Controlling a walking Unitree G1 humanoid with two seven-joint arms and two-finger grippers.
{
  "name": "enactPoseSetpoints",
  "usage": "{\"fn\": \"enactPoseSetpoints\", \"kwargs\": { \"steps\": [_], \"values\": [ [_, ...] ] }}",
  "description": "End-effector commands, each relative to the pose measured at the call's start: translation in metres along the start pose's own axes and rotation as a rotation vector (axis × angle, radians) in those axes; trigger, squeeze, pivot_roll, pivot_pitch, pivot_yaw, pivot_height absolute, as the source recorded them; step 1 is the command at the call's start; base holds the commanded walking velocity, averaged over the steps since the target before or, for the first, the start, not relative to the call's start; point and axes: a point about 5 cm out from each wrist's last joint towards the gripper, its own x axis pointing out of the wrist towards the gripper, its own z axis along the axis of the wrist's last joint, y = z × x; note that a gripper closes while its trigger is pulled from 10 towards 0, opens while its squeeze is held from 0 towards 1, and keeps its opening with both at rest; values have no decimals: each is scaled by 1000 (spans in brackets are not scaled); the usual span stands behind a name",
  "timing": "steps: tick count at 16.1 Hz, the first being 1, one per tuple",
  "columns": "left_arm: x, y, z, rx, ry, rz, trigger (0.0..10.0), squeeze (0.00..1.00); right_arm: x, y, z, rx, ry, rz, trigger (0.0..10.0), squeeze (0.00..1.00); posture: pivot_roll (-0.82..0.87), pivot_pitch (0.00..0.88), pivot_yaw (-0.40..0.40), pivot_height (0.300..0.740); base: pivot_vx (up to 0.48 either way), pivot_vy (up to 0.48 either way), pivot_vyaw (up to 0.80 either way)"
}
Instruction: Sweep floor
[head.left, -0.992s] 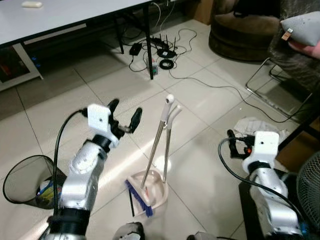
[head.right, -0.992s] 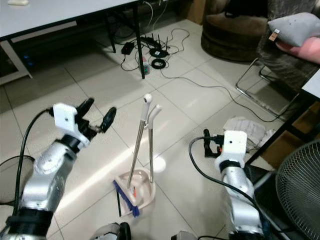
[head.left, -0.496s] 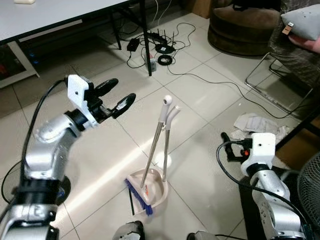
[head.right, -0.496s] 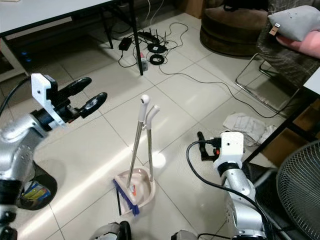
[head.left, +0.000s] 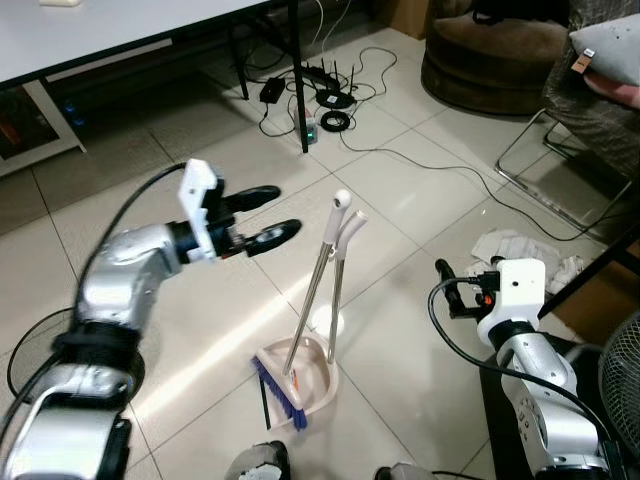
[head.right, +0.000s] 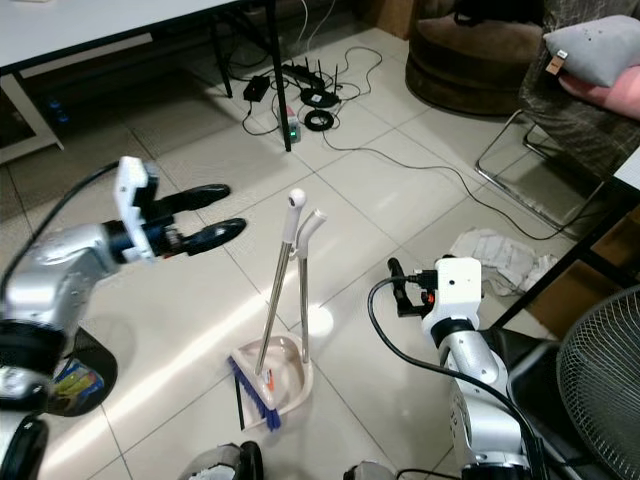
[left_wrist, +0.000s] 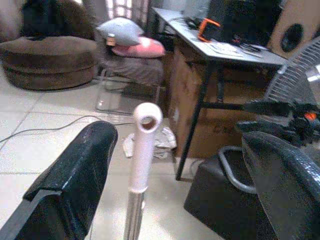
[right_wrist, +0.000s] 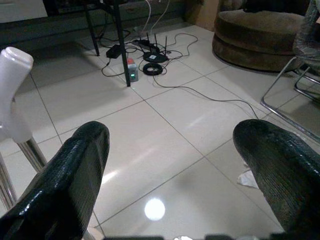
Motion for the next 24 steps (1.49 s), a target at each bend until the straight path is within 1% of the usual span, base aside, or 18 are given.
{"fn": "enactPoseSetpoints", "kwargs": {
  "steps": [1, 2, 3, 4, 8, 9, 10, 12, 16, 18, 21, 23, 24],
  "values": [
    [4, 0, 2, 38, 21, -26, 10000, 1000, 1, 2, 3, 2, -14, 14, 10000, 0, -27, 94, 43, 740, 0, 0, 0],
    [8, 0, 1, 56, 22, -36, 10000, 1000, 1, 4, 2, 2, -15, 16, 10000, 0, -29, 93, 46, 740, 0, 0, 0],
    [12, -1, 0, 74, 27, -45, 10000, 569, 1, 5, 3, 2, -16, 17, 10000, 0, -34, 93, 51, 740, 0, 0, 0],
    [14, -1, -1, 88, 33, -53, 10000, 0, 1, 7, 3, 0, -17, 18, 10000, 0, -34, 93, 51, 740, 0, 0, 0],
    [24, -3, -3, 130, 34, -62, 10000, 0, 1, 8, 3, -6, -18, 17, 10000, 0, -31, 97, 63, 740, 0, 0, 0],
    [26, -2, -3, 133, 24, -46, 10000, 0, 2, 9, 3, -5, -20, 17, 10000, 0, -31, 97, 63, 740, 0, 0, 0],
    [29, 0, -1, 156, -5, -3, 10000, 0, 2, 9, 3, -5, -21, 17, 10000, 0, -33, 97, 64, 740, 0, 0, 0],
    [33, 1, 1, 150, -21, 12, 10000, 0, 3, 11, 3, -5, -22, 20, 10000, 0, -32, 98, 64, 740, 0, 0, 0],
    [44, 1, -6, 141, -18, 41, 10000, 0, 4, 12, 4, -6, -24, 15, 10000, 0, -34, 109, 72, 740, 0, 0, 0],
    [47, 1, -7, 144, -15, 47, 10000, 0, 4, 12, 4, -5, -24, 14, 10000, 0, -34, 110, 72, 740, 0, 0, 0],
    [54, 3, -7, 159, -12, 99, 10000, 0, 6, 15, 5, -4, -28, 14, 10000, 0, -35, 112, 75, 740, 0, 0, 0],
    [57, 2, -7, 161, -10, 101, 10000, 0, 7, 15, 5, -4, -29, 13, 10000, 0, -35, 113, 76, 740, 0, 0, 0],
    [61, 0, -10, 169, 5, 89, 10000, 0, 8, 16, 6, -4, -31, 13, 10000, 0, -36, 115, 77, 740, 0, 0, 0]
  ]
}}
